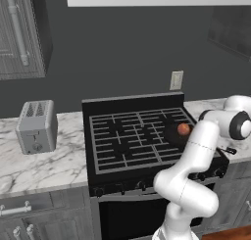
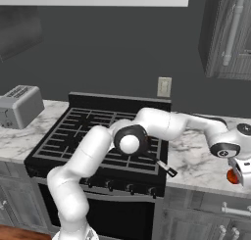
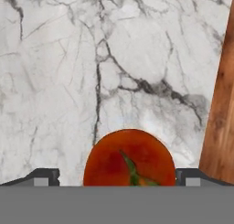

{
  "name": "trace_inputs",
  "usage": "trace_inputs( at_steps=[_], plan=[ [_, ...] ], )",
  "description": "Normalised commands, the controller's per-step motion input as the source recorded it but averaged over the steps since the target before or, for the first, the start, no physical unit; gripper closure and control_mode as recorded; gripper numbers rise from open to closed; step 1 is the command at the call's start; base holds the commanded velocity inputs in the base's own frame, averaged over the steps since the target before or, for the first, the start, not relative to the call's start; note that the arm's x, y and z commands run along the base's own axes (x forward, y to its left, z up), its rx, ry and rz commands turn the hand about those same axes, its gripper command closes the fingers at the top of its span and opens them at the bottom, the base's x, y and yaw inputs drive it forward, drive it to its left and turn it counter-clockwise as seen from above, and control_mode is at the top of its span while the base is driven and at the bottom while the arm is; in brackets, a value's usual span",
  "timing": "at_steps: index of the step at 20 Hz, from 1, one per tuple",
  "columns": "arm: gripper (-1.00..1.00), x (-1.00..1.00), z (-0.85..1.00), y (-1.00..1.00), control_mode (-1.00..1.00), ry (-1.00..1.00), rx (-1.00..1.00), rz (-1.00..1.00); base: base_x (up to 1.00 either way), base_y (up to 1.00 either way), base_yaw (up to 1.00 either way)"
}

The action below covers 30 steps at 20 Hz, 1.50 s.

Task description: Place the pan on the front right burner on the stove. Then place the tomato and the onion in the pan and turn on the front right burner.

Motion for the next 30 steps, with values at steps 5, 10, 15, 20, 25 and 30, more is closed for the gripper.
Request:
trace_inputs(
  at_steps=[5,10,15,20,25,30],
  plan=[
    [-1.0,0.21,-0.16,-0.21,-1.0,0.0,0.0,0.0,0.0,0.0,0.0],
    [-1.0,-0.05,-0.12,-0.28,-1.0,0.02,0.0,0.0,0.0,0.0,0.0],
    [-1.0,-0.07,-0.12,-0.09,-1.0,0.03,0.0,0.0,0.0,0.0,0.0],
    [-1.0,0.0,-0.04,0.0,-1.0,0.0,0.02,0.0,0.0,0.0,0.0],
    [-1.0,0.0,0.0,0.09,-1.0,0.0,0.02,0.0,0.0,0.0,0.0],
    [-1.0,0.0,-0.02,0.27,-1.0,0.01,0.0,0.0,0.0,0.0,0.0]
  ],
)
